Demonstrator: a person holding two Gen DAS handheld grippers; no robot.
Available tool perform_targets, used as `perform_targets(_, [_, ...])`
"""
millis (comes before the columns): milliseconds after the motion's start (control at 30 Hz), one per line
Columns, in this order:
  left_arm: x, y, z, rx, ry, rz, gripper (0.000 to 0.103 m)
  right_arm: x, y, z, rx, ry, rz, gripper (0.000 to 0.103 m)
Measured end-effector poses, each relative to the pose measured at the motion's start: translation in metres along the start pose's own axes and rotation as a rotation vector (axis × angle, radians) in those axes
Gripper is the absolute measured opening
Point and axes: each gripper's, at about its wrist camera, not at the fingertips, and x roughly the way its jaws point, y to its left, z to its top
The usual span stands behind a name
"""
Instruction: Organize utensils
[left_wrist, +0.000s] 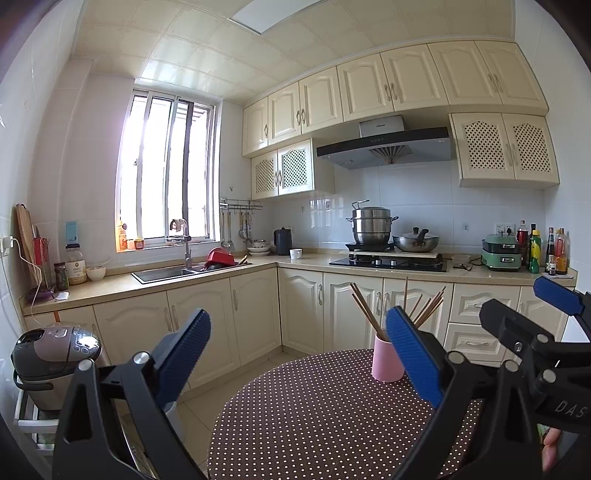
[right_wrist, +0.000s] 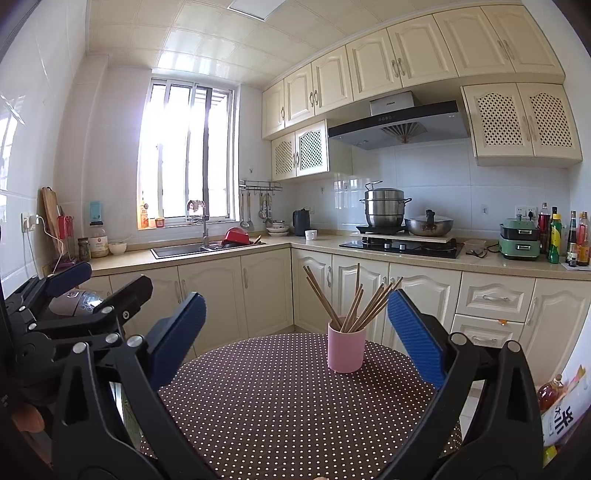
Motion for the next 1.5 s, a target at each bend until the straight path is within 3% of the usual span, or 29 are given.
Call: perform_targets(1500, [0.0014, 0.0039, -0.008, 0.003, 0.016, -0.001, 0.094, -0.0003, -0.0001, -0.0055, 0.01, 0.018, -0.004, 0.097])
